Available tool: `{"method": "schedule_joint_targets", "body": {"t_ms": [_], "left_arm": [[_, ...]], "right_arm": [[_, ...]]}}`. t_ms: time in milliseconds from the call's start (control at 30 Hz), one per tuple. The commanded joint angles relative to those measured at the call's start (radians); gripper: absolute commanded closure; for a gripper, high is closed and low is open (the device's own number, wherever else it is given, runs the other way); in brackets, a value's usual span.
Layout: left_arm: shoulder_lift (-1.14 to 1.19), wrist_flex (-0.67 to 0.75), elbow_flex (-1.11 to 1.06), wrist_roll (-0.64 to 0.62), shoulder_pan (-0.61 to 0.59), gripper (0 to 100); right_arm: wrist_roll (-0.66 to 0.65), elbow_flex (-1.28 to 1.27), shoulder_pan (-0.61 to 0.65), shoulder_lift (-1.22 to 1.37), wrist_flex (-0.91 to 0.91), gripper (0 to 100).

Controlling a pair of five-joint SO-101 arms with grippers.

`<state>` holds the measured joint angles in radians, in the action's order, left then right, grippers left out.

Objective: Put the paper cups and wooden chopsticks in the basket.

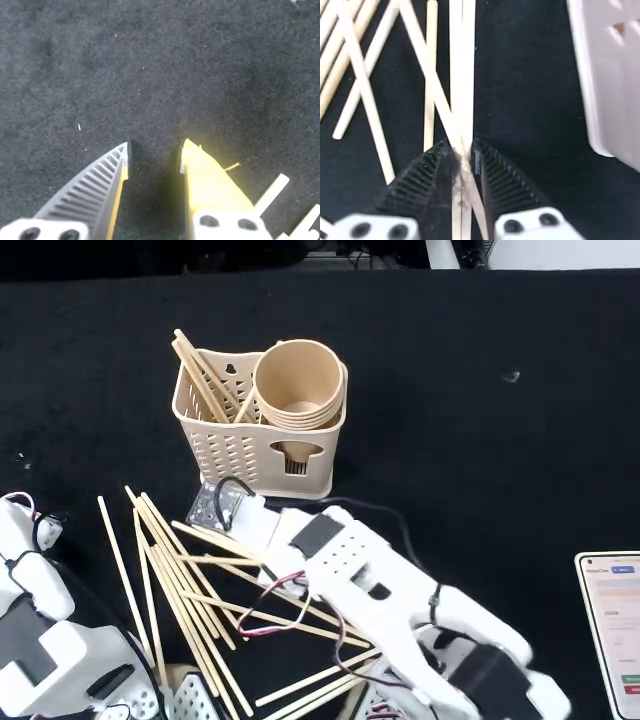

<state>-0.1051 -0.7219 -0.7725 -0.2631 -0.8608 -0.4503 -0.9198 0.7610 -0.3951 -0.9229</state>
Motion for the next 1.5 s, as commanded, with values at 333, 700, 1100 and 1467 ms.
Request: {"method": "schedule_joint_targets", "body": {"t_ms": [333, 700, 1100, 1467], "left_arm": [[-0.026, 0.006, -0.004, -0.006, 0.031, 82], [-0.026, 0.006, -0.004, -0.005, 0.031, 82], [-0.026, 0.006, -0.004, -0.005, 0.031, 82], [-0.02, 0.006, -0.004, -0.005, 0.031, 82]], "right_arm": [[0.106, 0.119, 0.017, -0.177, -0.055, 98.8], [0.118, 0.104, 0.057, -0.24, 0.242, 98.8], [0.242, 0.214, 0.095, -0.242, 0.319, 98.8], [0.242, 0.32, 0.091, -0.338, 0.373, 98.8]]}}
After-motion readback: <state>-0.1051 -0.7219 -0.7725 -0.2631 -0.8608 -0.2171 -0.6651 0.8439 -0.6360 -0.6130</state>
